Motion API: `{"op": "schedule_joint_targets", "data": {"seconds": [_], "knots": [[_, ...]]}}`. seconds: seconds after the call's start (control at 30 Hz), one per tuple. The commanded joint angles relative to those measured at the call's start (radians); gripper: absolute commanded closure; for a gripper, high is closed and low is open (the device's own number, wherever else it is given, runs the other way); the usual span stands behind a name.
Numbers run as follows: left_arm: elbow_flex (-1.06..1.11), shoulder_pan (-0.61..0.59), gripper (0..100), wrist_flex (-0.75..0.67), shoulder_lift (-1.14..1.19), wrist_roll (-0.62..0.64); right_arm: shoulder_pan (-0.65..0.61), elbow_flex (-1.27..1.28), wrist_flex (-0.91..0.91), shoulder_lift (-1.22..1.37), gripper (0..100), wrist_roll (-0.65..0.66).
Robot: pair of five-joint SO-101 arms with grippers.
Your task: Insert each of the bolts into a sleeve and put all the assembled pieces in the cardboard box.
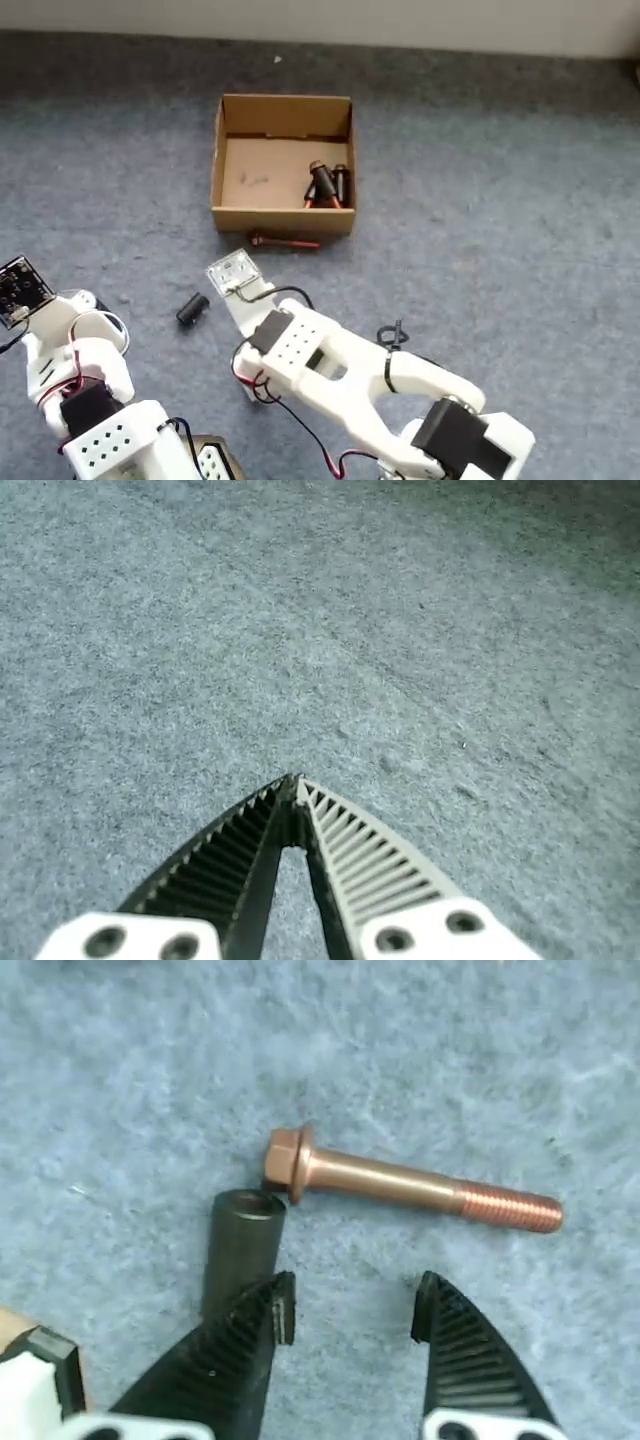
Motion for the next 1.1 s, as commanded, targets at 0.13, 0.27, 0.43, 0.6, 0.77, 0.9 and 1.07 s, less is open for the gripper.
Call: {"op": "schedule_joint_targets", "data": {"seconds": [0.13,0.27,0.43,0.6,0.77,0.9,1.07], "knots": [[-0.007,-0.002,98,-0.02,-0.012,0.014,-0.016,-0.01,0.005,-0.168,82.4,-0.006],[-0.007,-0.002,98,-0.02,-0.012,0.014,-0.021,-0.004,-0.004,-0.265,88.5,-0.006],[-0.007,-0.002,98,-0.02,-0.012,0.014,-0.077,0.002,-0.11,-0.24,88.9,-0.008],[-0.007,-0.002,98,-0.02,-0.012,0.014,-0.131,0.007,-0.122,-0.111,88.9,-0.008],[-0.007,-0.002,98,-0.02,-0.012,0.014,-0.105,0.007,-0.122,-0.01,89.0,-0.008],[0.004,-0.002,98,-0.025,-0.012,0.011,-0.062,0.01,-0.12,-0.005,89.0,-0.008],[0.005,-0.002,98,-0.025,-0.012,0.011,-0.044,0.015,-0.122,0.004,89.3,-0.003]]}}
